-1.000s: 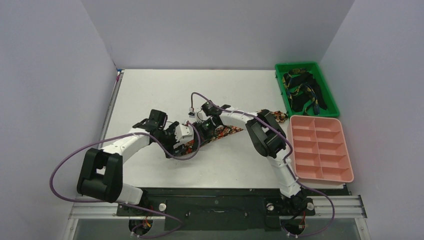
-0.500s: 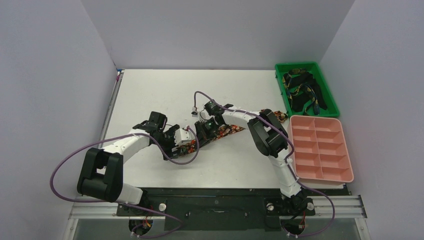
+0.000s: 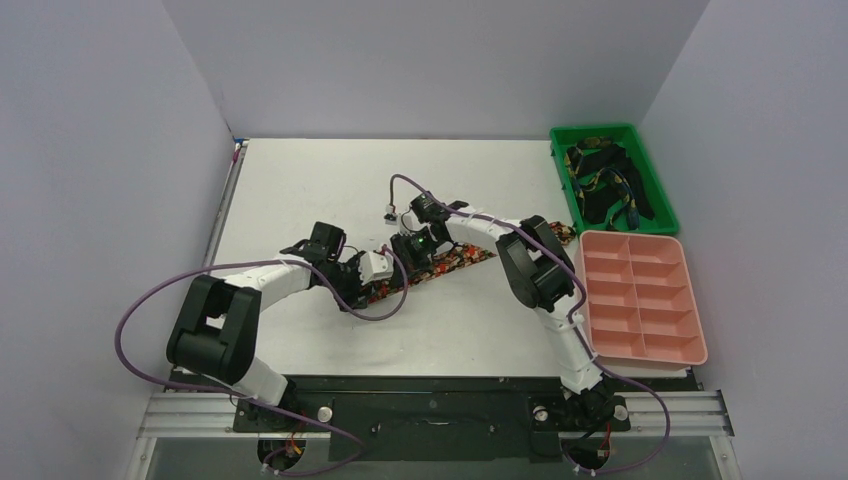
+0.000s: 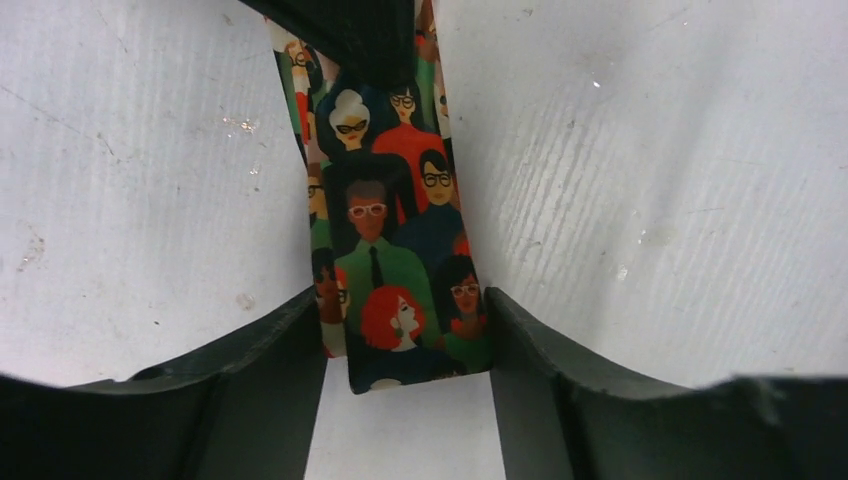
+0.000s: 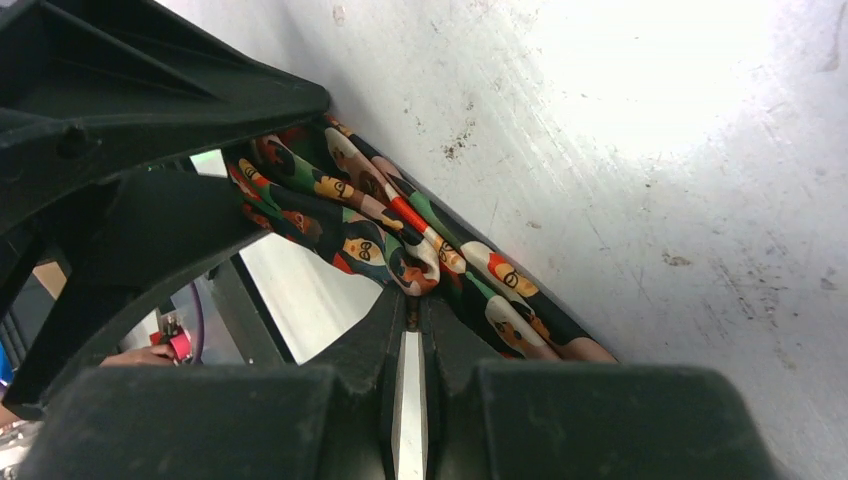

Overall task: Roll the ties
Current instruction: Roll the tie at the center of the board.

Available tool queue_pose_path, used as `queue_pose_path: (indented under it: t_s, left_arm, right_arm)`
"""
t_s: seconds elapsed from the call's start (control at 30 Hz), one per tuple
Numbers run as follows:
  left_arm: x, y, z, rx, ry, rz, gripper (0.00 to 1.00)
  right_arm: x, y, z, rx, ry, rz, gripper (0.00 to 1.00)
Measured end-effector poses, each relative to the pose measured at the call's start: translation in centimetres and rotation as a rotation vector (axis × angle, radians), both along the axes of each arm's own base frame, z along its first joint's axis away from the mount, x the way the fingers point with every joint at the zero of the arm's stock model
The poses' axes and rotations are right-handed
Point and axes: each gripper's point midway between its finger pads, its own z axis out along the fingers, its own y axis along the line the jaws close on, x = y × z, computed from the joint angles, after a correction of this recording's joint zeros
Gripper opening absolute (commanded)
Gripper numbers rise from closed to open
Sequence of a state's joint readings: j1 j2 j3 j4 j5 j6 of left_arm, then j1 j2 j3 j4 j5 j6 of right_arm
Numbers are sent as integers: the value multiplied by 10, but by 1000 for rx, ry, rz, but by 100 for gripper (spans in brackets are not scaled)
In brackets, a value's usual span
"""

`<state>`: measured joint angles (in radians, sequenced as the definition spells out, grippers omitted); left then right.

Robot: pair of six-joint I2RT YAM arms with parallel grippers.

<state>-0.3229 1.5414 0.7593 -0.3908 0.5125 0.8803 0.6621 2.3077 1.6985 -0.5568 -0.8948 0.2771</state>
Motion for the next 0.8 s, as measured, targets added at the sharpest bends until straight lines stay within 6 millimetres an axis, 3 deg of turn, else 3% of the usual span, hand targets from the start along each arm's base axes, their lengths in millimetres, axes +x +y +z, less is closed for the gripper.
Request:
queue_pose_path:
  t_s: [0.1, 0.23, 0.37, 0.6, 0.8]
  left_arm:
    - [5, -1, 0, -1, -4, 21, 38]
    - [6, -1, 2, -5, 6, 46, 33]
    - [9, -10, 14, -46, 15, 70, 32]
    - [17, -43, 40, -146, -4, 74, 32]
    - [25, -59, 29, -135, 6, 59, 32]
  right_arm:
    - [-1, 0, -2, -1, 6, 8, 0]
    - [-1, -1, -3, -1, 1, 12, 0]
    - [-2, -1, -3, -2, 0, 13, 0]
    - [-4, 2, -3, -4, -1, 15, 0]
    - [-5, 5, -2, -2, 9, 3, 0]
